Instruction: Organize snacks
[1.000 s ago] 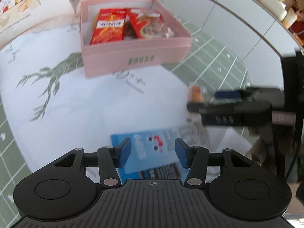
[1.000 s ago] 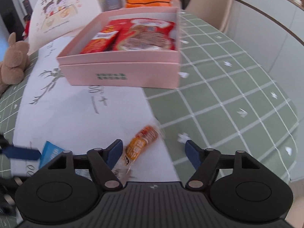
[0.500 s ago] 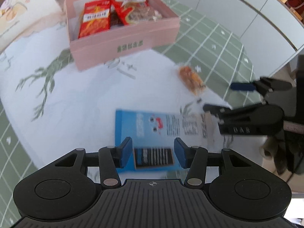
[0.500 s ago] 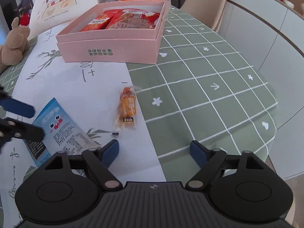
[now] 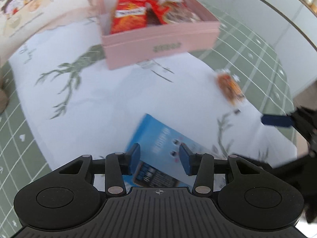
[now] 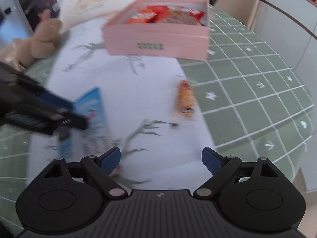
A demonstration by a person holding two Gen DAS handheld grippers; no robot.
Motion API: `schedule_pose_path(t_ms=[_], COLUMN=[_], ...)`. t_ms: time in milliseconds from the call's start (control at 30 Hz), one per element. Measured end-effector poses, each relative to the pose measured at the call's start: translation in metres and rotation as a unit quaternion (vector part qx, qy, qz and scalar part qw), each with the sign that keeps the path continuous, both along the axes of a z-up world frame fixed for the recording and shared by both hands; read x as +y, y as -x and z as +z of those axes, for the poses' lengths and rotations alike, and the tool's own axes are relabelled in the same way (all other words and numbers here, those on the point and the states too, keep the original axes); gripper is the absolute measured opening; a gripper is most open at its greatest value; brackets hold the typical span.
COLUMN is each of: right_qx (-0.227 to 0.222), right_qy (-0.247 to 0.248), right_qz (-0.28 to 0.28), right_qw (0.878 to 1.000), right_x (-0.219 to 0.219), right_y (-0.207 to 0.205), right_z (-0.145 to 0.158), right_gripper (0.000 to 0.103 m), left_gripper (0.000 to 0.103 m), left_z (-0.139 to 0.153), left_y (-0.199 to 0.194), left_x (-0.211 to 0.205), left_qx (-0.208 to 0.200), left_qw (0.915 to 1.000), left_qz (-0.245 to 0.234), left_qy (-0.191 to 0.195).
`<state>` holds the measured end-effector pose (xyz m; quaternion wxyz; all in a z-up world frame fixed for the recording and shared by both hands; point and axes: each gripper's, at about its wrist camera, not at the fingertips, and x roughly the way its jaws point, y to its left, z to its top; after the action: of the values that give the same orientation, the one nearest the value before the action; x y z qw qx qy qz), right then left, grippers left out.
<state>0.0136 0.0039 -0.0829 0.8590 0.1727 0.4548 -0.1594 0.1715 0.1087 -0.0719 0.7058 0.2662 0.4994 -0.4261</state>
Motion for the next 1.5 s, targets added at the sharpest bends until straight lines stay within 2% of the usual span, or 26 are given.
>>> schedule_pose_path(t_ms=[167,367,433,567,733,867,933,1067,1200,1300,1433,1467,1500], right_qx=[-0.010,-0.002,0.011,0.034,0.048,0.059,0.055,0.053,0.056,0.061,0.058,0.058,0.057], right_qy=[-0.009,-0.036,-0.029,0.023,0.023,0.031,0.015,0.016,0.020,0.031,0.033,0.034,0.035], right_qz=[0.015,0.035,0.053,0.067,0.010,-0.093,-0.145,-0.207,-0.225,-0.217,-0.219,-0.220,-0.220], right_qw=[1.000,0.999,0.998,0.997,0.999,0.993,0.988,0.977,0.973,0.974,0.973,0.973,0.973], right_x=[0.017,0.049,0.063,0.082,0.061,0.030,0.013,-0.011,-0.024,-0.025,-0.027,-0.026,-0.026], right_y=[-0.022,-0.062,-0.073,-0.084,-0.063,-0.022,-0.002,0.021,0.031,0.034,0.037,0.037,0.037], right_z=[0.006,-0.002,-0.005,-0.010,-0.007,-0.005,-0.008,-0.010,-0.016,-0.018,-0.017,-0.018,-0.018], right_gripper=[0.090,0.090,0.090,0.090,0.087,0.087,0.087,0.088,0.096,0.099,0.099,0.099,0.100], left_gripper=[0.048,0.048,0.048,0.048,0.048,0.048,0.048,0.048,0.048,0.048,0.046,0.044,0.037], left_z=[-0.001,-0.003,-0.004,-0.005,-0.003,0.004,0.005,0.006,0.003,-0.003,-0.014,-0.015,-0.017], left_y=[-0.019,-0.037,-0.040,-0.041,-0.032,-0.015,-0.003,0.023,0.040,0.051,0.048,0.045,0.044], left_x=[0.015,0.038,0.042,0.047,0.039,0.009,-0.015,-0.063,-0.103,-0.129,-0.154,-0.157,-0.161], left_qx=[-0.013,-0.002,0.004,0.020,0.037,0.050,0.061,0.070,0.061,0.024,0.008,0.007,0.002], left_qw=[0.9982,0.9941,0.9934,0.9930,0.9943,0.9945,0.9942,0.9923,0.9922,0.9950,0.9976,0.9976,0.9976], left_qz=[0.058,0.106,0.112,0.109,0.082,0.038,0.014,-0.026,-0.037,-0.044,-0.016,-0.013,-0.013], left_qy=[0.008,0.023,0.027,0.041,0.058,0.083,0.088,0.099,0.102,0.086,0.067,0.068,0.068])
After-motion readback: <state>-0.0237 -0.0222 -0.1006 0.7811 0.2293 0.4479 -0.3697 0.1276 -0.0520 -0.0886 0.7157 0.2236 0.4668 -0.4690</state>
